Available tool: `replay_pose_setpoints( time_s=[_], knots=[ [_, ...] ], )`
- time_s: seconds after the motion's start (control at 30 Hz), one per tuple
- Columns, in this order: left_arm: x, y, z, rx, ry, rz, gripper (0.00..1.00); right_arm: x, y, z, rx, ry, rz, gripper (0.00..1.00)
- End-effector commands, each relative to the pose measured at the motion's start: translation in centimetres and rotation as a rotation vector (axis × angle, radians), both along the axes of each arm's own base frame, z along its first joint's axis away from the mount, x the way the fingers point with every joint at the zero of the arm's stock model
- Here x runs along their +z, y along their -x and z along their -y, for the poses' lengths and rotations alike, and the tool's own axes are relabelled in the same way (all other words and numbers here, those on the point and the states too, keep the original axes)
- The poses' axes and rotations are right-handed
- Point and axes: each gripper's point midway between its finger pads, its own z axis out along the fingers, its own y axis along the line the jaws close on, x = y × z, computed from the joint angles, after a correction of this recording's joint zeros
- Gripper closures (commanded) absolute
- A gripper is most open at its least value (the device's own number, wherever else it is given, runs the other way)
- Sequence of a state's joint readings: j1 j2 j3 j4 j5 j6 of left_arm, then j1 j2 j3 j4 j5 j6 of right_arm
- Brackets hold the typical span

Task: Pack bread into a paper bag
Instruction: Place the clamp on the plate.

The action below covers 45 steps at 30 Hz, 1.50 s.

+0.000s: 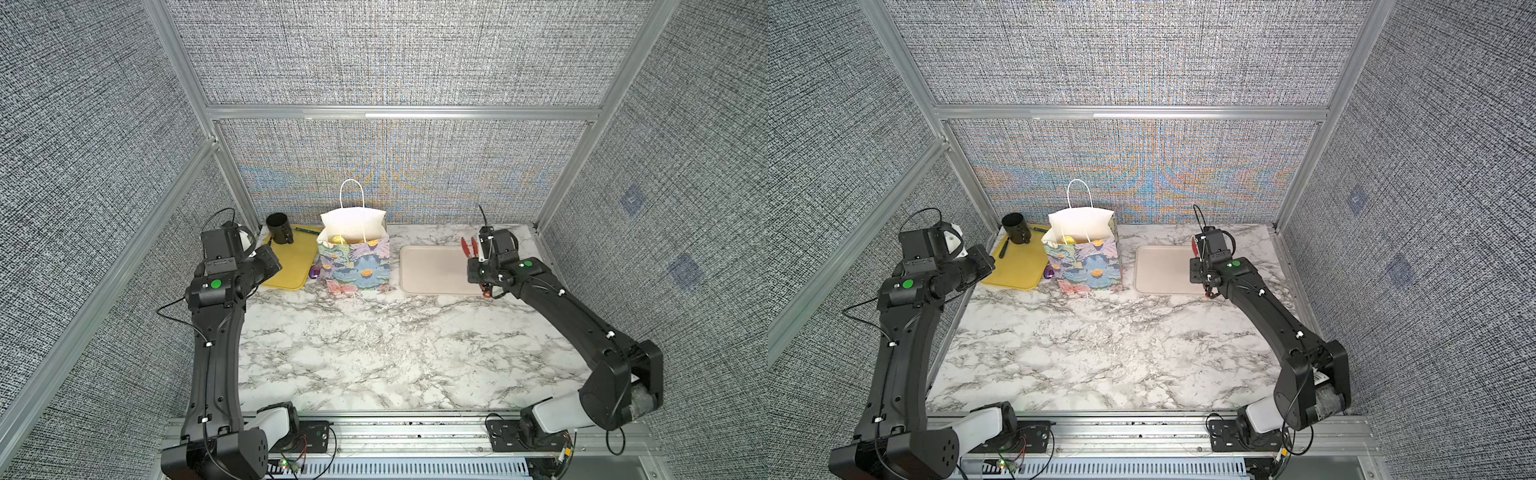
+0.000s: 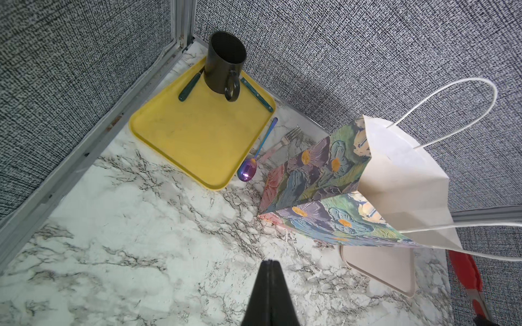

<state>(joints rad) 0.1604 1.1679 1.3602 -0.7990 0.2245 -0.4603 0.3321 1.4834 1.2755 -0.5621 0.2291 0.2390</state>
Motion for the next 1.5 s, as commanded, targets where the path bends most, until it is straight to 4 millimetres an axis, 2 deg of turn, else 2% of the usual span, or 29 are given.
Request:
replay_pose_setpoints(
  time_s=[0.0, 0.13, 0.27, 0.47, 0.63, 0.83, 1.03, 1.47],
  knots=[
    [0.2, 0.2, -0.6, 0.030, -0.026, 0.003, 0.96, -0.2, -0.8, 0.8, -0.017, 0.050, 0.005, 0.66],
    [1.0, 0.5, -1.0, 0.046, -0.049, 0.015, 0.96, -2.1, -0.9, 0.4, -0.009, 0.030, -0.028, 0.66],
    [0.9, 0.4, -1.5, 0.050, -0.081, 0.013, 0.96, -4.4, -1.6, -0.4, 0.006, 0.010, -0.080, 0.66],
    [-2.0, 0.0, -3.0, 0.085, -0.164, -0.050, 0.96, -6.9, -2.9, -1.4, 0.023, -0.003, -0.137, 0.66],
    [-3.2, -0.4, -3.1, 0.065, -0.182, -0.067, 0.95, -8.9, -4.0, -1.6, 0.028, -0.012, -0.183, 0.66],
    [-2.1, -0.3, -2.9, 0.061, -0.186, -0.028, 0.95, -10.6, -5.7, -0.9, 0.005, -0.029, -0.228, 0.66],
    [-1.3, -0.3, -2.9, 0.058, -0.190, -0.002, 0.95, -11.9, -6.3, -0.5, 0.002, -0.034, -0.257, 0.65],
    [-1.2, -0.3, -2.5, 0.050, -0.167, -0.002, 0.95, -15.3, -5.4, 0.0, -0.003, -0.011, -0.388, 0.58]
  ],
)
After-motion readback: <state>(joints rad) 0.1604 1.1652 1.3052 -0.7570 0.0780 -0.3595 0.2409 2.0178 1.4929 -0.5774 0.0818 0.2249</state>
